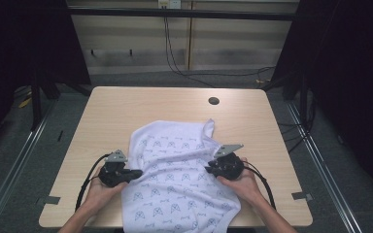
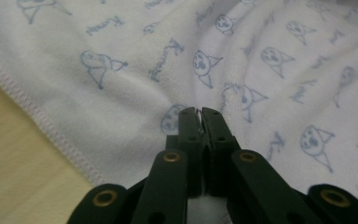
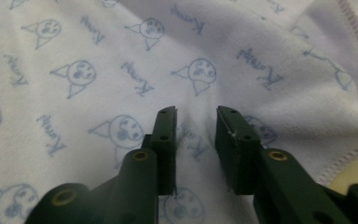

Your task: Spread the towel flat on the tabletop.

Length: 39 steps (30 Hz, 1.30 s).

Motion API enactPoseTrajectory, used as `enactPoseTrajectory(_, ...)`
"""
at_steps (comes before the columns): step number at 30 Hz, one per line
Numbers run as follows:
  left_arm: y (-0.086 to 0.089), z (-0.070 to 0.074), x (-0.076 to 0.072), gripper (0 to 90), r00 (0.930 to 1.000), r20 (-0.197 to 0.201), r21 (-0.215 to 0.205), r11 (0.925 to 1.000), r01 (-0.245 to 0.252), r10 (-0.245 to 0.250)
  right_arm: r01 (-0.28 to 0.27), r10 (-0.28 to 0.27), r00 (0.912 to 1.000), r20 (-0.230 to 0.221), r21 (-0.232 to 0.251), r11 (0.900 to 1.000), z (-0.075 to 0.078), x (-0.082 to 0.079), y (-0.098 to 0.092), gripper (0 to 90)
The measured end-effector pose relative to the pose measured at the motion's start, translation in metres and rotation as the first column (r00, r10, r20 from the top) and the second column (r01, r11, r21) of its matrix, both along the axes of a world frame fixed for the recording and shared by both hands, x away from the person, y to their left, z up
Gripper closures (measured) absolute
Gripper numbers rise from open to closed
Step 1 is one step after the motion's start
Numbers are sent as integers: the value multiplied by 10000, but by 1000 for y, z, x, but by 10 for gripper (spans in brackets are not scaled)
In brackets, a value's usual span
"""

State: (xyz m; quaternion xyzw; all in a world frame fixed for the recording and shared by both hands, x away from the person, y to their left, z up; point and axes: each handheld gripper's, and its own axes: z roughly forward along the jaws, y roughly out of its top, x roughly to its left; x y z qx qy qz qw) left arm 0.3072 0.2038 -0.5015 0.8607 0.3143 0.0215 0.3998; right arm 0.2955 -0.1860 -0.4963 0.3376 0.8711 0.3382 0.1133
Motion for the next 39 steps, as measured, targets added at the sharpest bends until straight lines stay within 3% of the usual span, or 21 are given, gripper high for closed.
enactPoseTrajectory(2,-4,2,-10,826,9996,-157,38,9997,242,-241,104,-104,9999,-51,-15,9999,1,-12,-5,864)
enactPoseTrajectory(5,-6,2,-17,807,9971,-456,-67,9982,601,-604,140,-125,9992,-379,397,9991,0,-30,-15,868)
enactPoseTrajectory(9,-10,5,-49,793,9889,-685,-3,9912,1321,-1319,-236,274,9972,-693,547,9982,2,-58,-25,868)
enactPoseTrajectory(13,-12,9,-68,715,9771,-962,-103,9817,1899,-1900,-754,863,9883,-1259,887,9932,3,-88,-32,868)
enactPoseTrajectory(15,-12,10,-69,679,9772,-933,-195,9817,1895,-1905,-1088,1209,9808,-1528,853,9904,5,-103,-33,867)
enactPoseTrajectory(17,-11,13,-62,659,9835,-794,-403,9863,1600,-1627,-1269,1421,9759,-1654,991,9870,5,-108,-34,864)
enactPoseTrajectory(18,-7,16,-45,646,9939,-669,-687,9942,833,-879,-1465,1682,9748,-1468,1478,9781,11,-113,-37,834)
enactPoseTrajectory(19,-7,16,-45,646,9939,-669,-687,9942,833,-879,-1465,1682,9748,-1468,1478,9781,11,-113,-37,834)
enactPoseTrajectory(20,-5,17,-23,646,9988,-445,-652,9978,155,-184,-866,1154,9866,-1150,2298,9694,20,-106,-44,807)
enactPoseTrajectory(21,-5,17,-11,646,9998,-221,-458,9989,-35,25,-708,917,9922,-842,2238,9721,23,-100,-46,800)
enactPoseTrajectory(23,-3,17,13,647,9952,-238,-749,9926,-960,945,-220,335,9982,-492,2184,9756,26,-82,-51,772)
enactPoseTrajectory(25,-4,18,30,636,9916,102,-652,9896,-1279,1288,252,-152,9986,-504,2036,9787,21,-63,-52,760)
enactPoseTrajectory(28,-3,16,44,587,9852,129,-637,9834,-1699,1711,573,-476,9965,-689,1457,9877,8,-41,-49,736)
enactPoseTrajectory(29,-5,11,50,546,9755,309,-739,9738,-2151,2179,615,-523,9958,-745,1273,9900,4,-37,-47,727)
enactPoseTrajectory(30,-8,7,52,532,9784,203,-602,9771,-2041,2057,694,-602,9949,-804,1170,9907,1,-35,-46,720)
enactPoseTrajectory(32,-15,0,54,525,9825,129,86,9825,-1862,1860,652,-563,9954,-773,1181,9909,-1,-33,-45,709)
enactPoseTrajectory(33,-17,-1,53,546,9848,183,44,9849,-1728,1727,692,-607,9952,-771,1130,9912,0,-35,-44,700)
enactPoseTrajectory(34,-17,-1,53,658,9848,183,44,9849,-1728,1727,698,-617,9952,-759,1101,9915,0,-36,-44,689)
enactPoseTrajectory(35,-19,-1,51,658,9896,225,-6,9898,-1422,1422,698,-617,9952,-759,1101,9915,0,-36,-44,689)
enactPoseTrajectory(36,-25,5,43,794,9928,703,6,9953,-970,968,643,-570,9963,-638,1189,9908,0,-37,-44,686)
enactPoseTrajectory(39,-34,19,28,841,9940,1050,-404,9989,-250,291,677,-605,9960,-656,1146,9911,2,-39,-44,679)
